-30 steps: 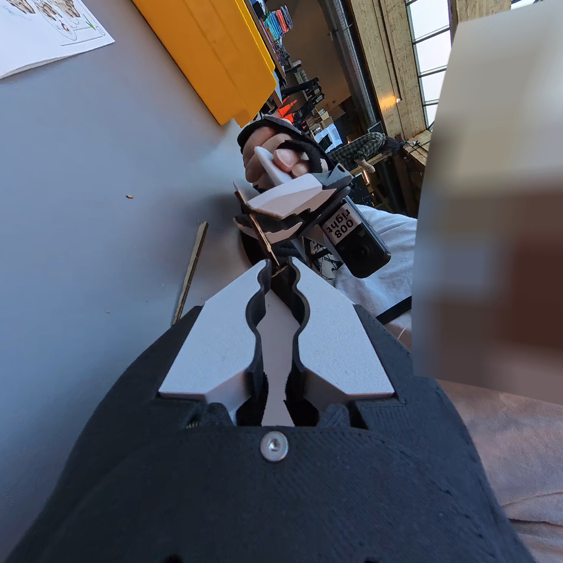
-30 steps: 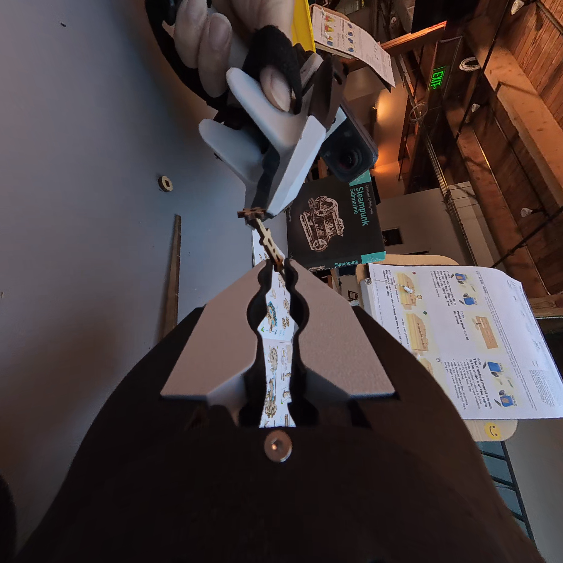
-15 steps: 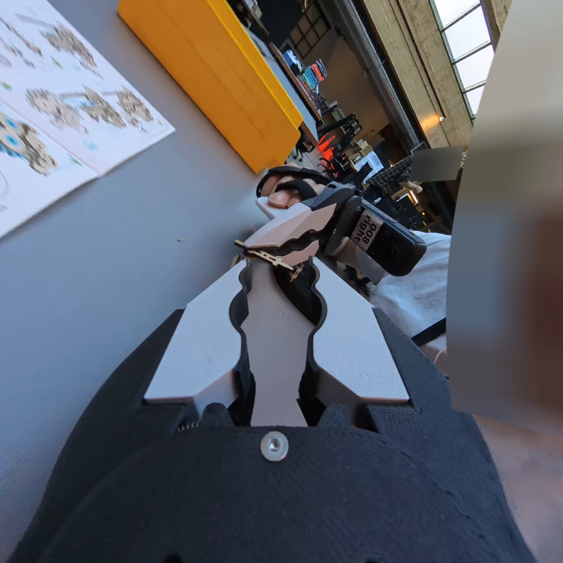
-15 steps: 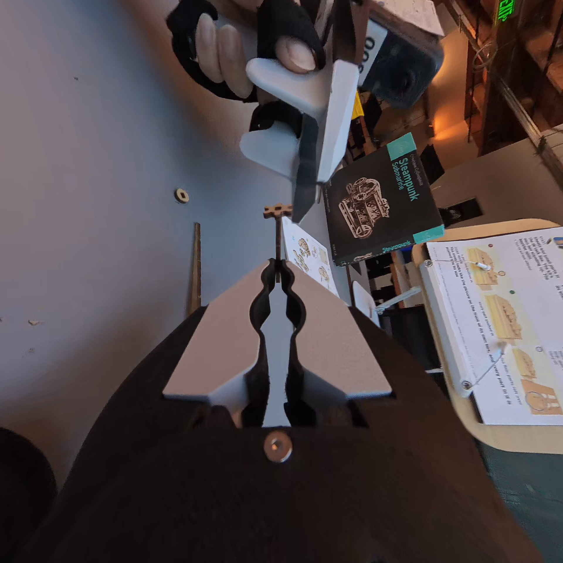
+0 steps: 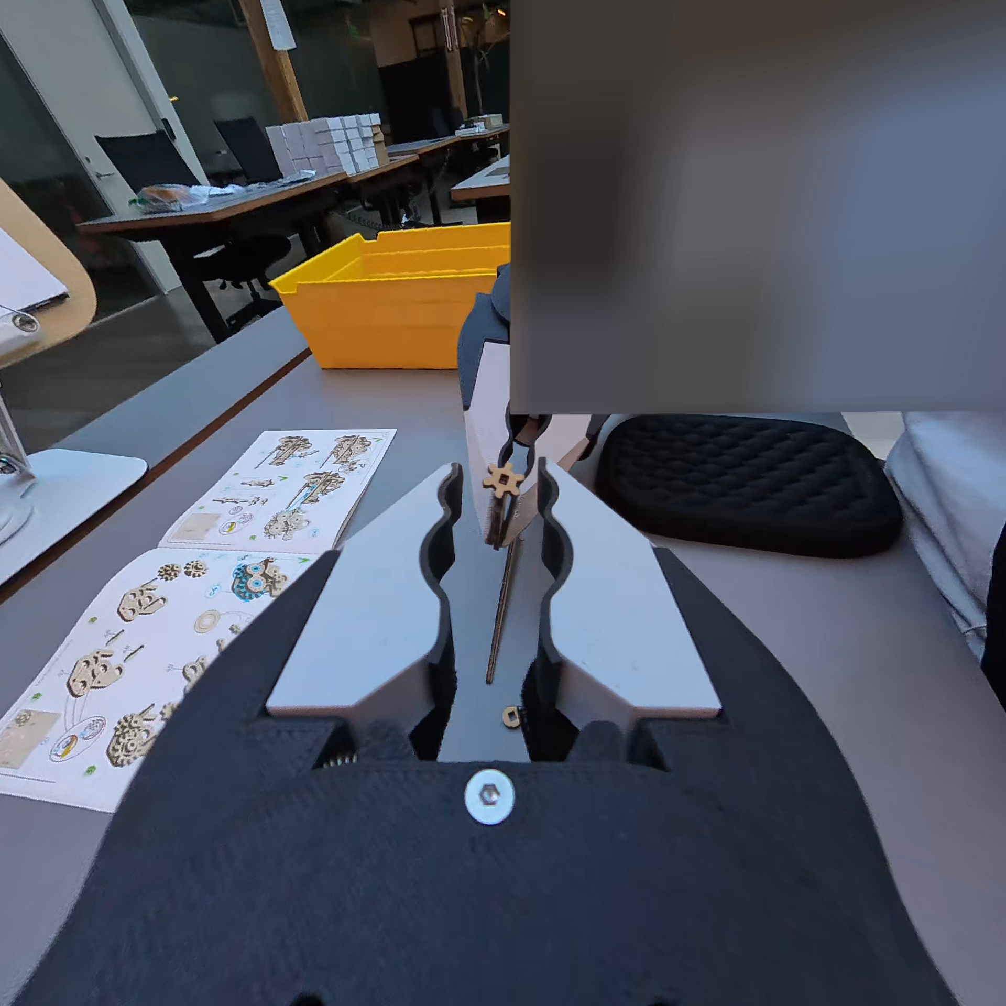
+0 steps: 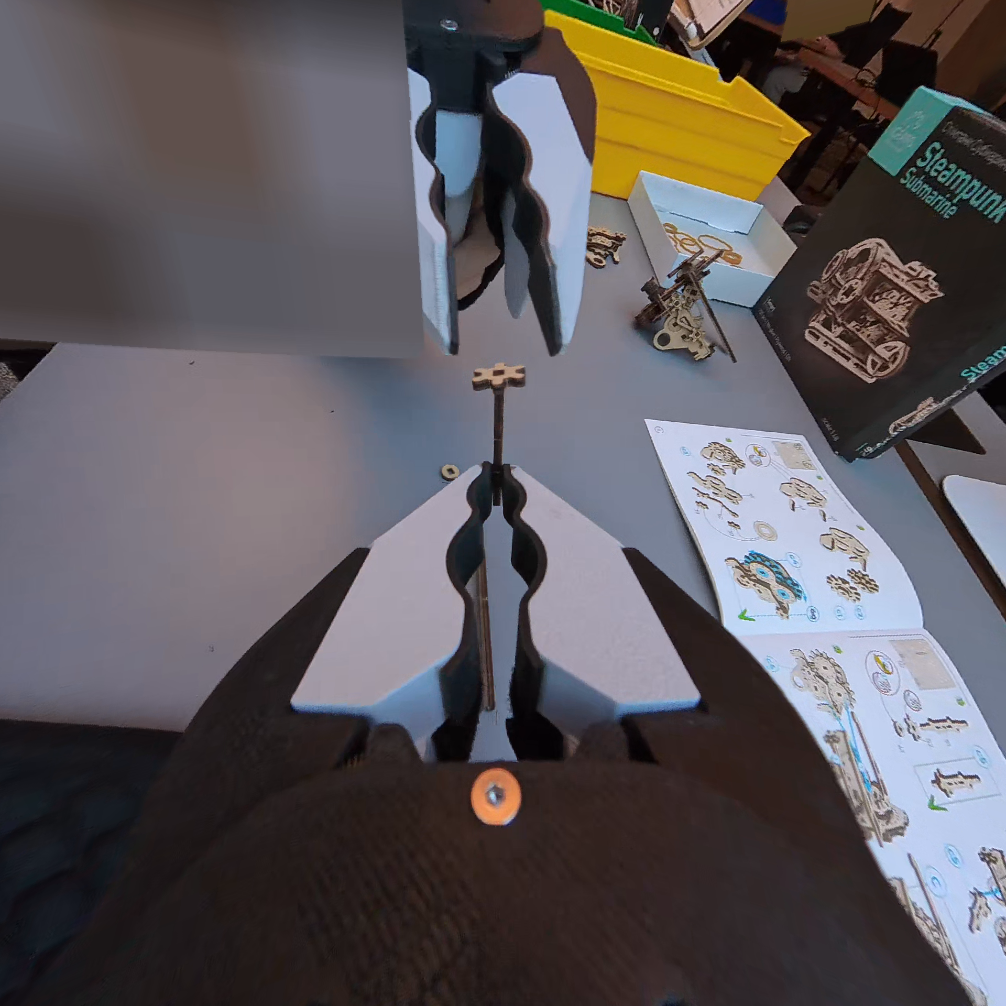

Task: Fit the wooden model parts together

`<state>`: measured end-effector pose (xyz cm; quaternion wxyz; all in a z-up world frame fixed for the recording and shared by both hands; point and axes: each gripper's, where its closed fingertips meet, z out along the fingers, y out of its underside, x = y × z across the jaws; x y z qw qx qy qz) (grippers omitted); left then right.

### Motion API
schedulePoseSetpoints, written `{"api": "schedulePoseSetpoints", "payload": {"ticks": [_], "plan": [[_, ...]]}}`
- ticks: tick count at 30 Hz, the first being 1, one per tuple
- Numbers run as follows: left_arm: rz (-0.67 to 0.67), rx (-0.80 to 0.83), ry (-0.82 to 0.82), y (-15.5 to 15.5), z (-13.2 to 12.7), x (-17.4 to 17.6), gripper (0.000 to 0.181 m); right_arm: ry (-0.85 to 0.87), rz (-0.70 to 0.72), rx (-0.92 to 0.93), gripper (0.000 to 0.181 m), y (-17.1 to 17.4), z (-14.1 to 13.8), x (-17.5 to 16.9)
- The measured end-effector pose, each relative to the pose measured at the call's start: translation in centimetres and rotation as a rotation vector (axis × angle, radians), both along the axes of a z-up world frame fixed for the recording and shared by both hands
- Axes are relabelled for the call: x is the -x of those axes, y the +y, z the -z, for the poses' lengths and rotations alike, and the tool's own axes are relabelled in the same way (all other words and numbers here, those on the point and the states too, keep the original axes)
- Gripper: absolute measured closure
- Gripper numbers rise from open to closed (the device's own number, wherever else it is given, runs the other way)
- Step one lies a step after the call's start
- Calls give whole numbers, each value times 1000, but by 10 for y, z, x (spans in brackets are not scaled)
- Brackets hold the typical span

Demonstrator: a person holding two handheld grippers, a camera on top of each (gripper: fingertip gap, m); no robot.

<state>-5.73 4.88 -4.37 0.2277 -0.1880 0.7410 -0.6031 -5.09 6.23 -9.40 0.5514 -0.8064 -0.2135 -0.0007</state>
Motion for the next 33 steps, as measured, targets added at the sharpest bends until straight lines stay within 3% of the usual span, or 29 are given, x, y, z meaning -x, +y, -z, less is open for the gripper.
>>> {"api": "schedulePoseSetpoints", "payload": {"ticks": [6,14,23,27,30,33], "plan": [[57,-19,7,-6,12,4,170,27,-34,37,181,-1,4,9],[68,-25,-24,-6,11,7,170,142,-75,73,181,-4,3,15],[149,188,175,-5,5,7,170,331,-90,72,181,-4,-7,20],[125,200,172,-2,6,3,170,376,-37,76,181,0,-8,17],[92,228,199,1,2,-2,170,495,-14,90,181,2,-12,17],[112,380,353,5,-3,-6,171,667,-28,105,181,2,-18,19]]}}
